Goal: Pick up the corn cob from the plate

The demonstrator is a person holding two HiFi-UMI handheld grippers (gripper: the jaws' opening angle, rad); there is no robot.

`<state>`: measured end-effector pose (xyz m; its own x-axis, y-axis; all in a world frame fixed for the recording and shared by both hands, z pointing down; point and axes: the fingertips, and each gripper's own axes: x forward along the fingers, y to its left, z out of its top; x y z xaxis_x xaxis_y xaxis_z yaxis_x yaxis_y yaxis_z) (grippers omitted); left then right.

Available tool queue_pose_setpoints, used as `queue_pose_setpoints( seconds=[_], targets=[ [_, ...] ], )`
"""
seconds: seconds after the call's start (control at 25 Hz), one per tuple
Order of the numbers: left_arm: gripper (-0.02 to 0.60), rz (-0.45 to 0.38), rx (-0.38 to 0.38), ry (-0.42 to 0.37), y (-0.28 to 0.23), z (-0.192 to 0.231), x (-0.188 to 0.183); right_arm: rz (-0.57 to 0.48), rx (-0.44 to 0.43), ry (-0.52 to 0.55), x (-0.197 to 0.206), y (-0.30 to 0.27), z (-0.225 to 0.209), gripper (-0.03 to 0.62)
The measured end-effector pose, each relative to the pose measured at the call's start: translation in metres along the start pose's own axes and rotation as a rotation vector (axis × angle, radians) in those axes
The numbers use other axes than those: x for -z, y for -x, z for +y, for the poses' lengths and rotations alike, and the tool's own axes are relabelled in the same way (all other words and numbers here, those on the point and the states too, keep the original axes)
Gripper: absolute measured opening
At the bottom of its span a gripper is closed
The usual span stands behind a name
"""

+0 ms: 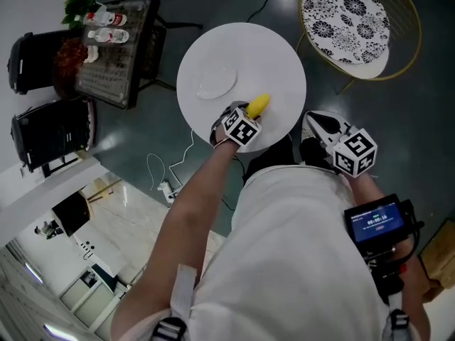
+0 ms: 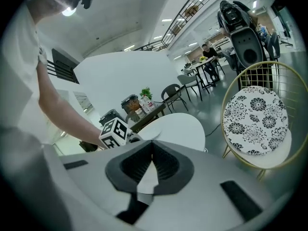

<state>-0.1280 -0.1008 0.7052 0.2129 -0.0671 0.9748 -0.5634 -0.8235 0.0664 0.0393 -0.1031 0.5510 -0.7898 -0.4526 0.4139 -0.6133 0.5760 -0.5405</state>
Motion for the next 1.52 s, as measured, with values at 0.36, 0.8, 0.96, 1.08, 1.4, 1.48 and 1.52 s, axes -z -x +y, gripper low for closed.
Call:
queue_pose_setpoints(
  seconds=[0.36, 0.8, 0.96, 1.08, 1.4, 1.48, 1.52],
  targets=[
    [0.239, 0.028, 0.030, -0.070, -0.014, 0.000, -0.004, -0.014, 0.043, -0.034, 0.006, 0.007, -0.007, 0.007],
    [0.241, 0.047, 0.033, -0.129, -0.011, -0.009, -0.004, -0.017, 0.037, -0.033, 0.002, 0.012, -0.006, 0.007],
    [0.242, 0.032, 0.025, -0.127, -0.007, -0.007, -0.006, -0.013, 0.029, -0.027, 0.000, 0.010, -0.005, 0.008],
    [0.242, 0.009, 0.018, -0.123, -0.001, -0.010, -0.012, -0.008, 0.023, -0.019, 0.000, 0.013, -0.004, 0.008],
    [0.242, -0.146, -0.021, -0.083, 0.034, -0.007, -0.031, -0.003, -0.018, 0.012, -0.007, 0.004, 0.004, 0.007],
    [0.242, -0.191, -0.054, -0.063, 0.044, -0.012, -0.041, -0.004, -0.035, 0.025, -0.009, 0.007, 0.003, 0.007],
    [0.242, -0.212, -0.074, -0.045, 0.049, -0.013, -0.044, -0.005, -0.045, 0.032, -0.010, 0.008, 0.003, 0.008]
  ],
)
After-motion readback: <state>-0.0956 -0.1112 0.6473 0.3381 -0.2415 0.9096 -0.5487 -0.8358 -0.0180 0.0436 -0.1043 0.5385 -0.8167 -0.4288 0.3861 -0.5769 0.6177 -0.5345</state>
